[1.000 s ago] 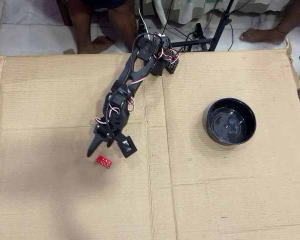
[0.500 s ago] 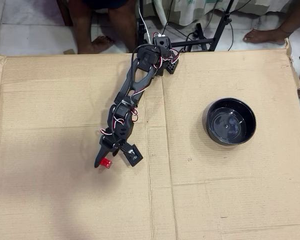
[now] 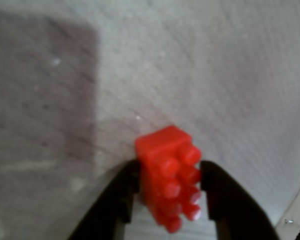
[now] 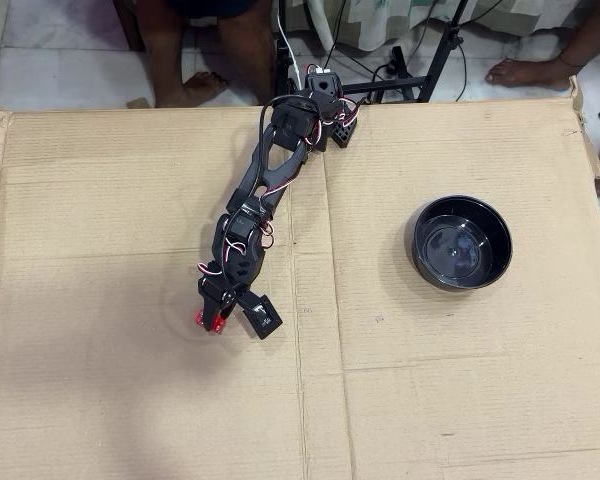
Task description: Grasp a lego block and put it in the bin.
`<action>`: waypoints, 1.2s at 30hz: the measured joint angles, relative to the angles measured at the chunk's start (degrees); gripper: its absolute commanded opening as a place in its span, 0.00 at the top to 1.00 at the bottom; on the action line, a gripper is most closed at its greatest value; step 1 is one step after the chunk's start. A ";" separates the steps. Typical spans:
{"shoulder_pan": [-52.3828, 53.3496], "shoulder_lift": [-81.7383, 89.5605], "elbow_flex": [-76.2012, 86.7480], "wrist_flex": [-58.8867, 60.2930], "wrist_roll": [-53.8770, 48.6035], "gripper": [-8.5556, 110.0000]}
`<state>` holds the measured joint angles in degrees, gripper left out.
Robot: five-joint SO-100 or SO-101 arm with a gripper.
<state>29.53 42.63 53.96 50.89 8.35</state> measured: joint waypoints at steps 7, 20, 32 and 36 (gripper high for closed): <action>0.00 0.09 -0.62 0.00 0.00 0.84; 0.00 0.09 -0.62 0.18 -0.09 0.84; 0.00 4.22 2.64 5.89 -0.09 0.84; 0.00 7.38 6.50 5.98 -0.26 0.84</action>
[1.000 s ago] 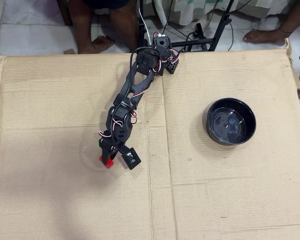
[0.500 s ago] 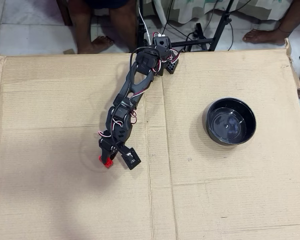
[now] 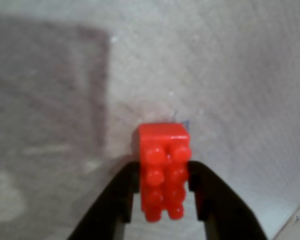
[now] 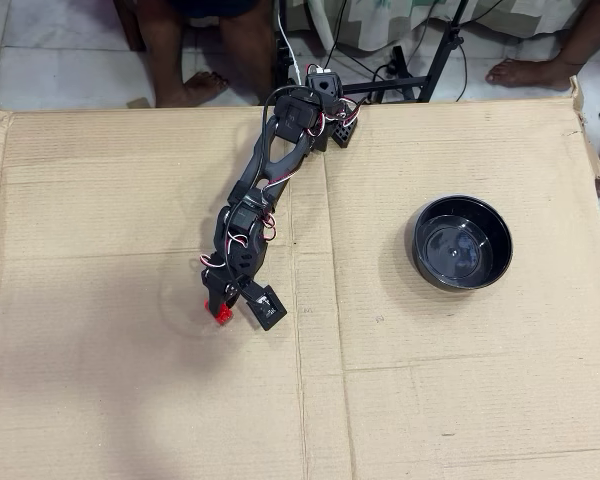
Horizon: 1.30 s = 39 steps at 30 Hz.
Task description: Grasp a lego block and put it in the bin.
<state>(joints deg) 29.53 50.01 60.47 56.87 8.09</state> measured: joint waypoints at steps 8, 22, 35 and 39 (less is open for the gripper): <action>-2.72 8.88 8.44 0.09 0.26 0.84; -3.78 16.35 15.21 -0.26 0.26 0.77; -0.79 11.78 15.21 -6.77 0.18 0.70; 1.05 10.37 15.21 -7.03 0.18 0.70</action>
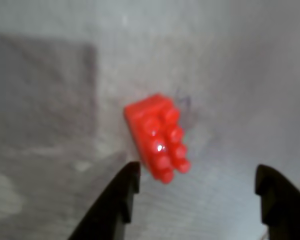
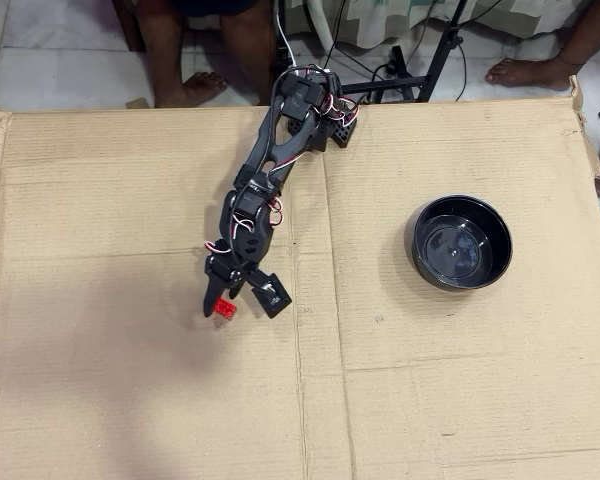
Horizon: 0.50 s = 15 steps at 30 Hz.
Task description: Grasp a lego block and put it in the bin.
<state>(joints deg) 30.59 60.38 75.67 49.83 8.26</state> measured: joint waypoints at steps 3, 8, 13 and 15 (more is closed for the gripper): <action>-0.09 -0.09 0.00 0.00 0.00 0.70; 1.58 -0.09 0.26 0.09 0.00 0.70; 1.05 -2.81 0.26 0.09 -0.18 0.70; 1.14 -2.99 0.26 0.09 -0.18 0.70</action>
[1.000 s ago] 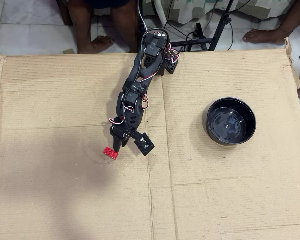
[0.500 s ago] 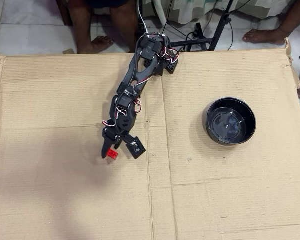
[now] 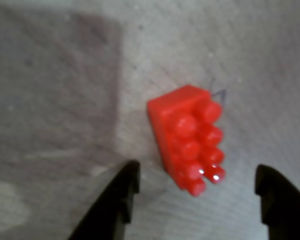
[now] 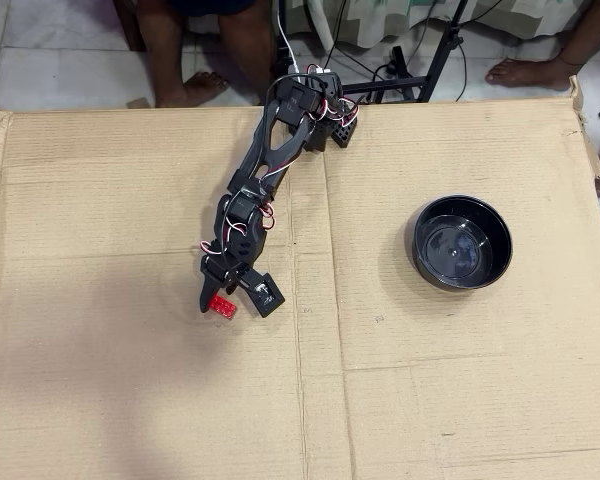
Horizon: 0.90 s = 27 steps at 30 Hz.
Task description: Grasp a lego block and put it in the bin.
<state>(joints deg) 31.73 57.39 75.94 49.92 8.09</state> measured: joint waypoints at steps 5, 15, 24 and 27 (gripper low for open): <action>0.44 0.00 0.00 0.00 0.00 0.70; -0.18 0.00 0.00 0.00 0.00 0.84; -0.79 0.00 0.00 0.00 0.00 0.87; -0.79 0.00 0.00 0.00 0.00 0.87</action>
<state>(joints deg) 30.94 57.39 75.94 49.92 8.09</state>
